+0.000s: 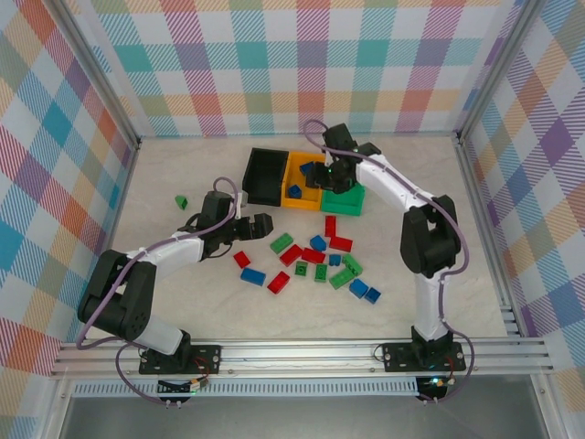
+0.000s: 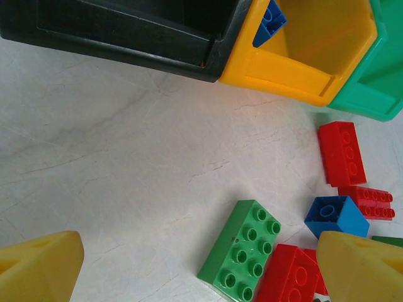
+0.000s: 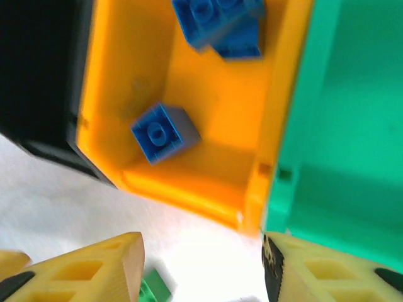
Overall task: Sort the legos into containers by color
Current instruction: Place the lego in the container, then pick up the lego from the center of the table.
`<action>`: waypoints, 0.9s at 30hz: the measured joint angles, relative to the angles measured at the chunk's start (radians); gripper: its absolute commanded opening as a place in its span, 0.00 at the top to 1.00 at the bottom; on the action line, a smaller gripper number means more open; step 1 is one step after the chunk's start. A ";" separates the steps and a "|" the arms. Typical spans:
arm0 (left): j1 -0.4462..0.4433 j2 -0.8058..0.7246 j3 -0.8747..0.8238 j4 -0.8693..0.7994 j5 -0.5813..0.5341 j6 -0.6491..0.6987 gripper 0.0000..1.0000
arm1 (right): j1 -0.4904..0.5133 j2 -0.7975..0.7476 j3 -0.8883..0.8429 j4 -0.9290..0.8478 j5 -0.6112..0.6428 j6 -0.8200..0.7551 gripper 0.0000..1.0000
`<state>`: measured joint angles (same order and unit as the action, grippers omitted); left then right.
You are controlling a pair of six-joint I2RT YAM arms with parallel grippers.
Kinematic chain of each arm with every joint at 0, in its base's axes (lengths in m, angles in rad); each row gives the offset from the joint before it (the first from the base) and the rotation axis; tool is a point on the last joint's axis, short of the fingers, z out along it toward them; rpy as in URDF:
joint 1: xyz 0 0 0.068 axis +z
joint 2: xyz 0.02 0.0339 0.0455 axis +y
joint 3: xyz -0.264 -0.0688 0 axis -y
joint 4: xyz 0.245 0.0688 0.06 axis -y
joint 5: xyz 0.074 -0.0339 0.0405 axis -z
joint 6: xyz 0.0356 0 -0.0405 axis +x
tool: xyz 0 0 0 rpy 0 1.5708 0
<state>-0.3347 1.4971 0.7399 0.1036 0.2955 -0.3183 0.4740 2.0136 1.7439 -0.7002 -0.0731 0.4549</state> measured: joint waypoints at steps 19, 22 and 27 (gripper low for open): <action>0.004 0.000 0.000 0.001 0.010 -0.004 0.05 | 0.180 -0.417 -0.619 -0.039 0.100 -0.102 0.46; 0.004 0.000 0.000 0.002 0.010 -0.004 0.05 | 0.219 -0.397 -0.618 -0.047 0.124 -0.118 0.47; 0.004 0.000 0.000 0.002 0.011 -0.005 0.05 | 0.226 -0.331 -0.615 -0.058 0.161 -0.124 0.50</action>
<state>-0.3309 1.4967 0.7399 0.1051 0.3061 -0.3229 0.6998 1.6825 1.1294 -0.7582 0.0875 0.3309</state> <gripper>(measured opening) 0.951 0.509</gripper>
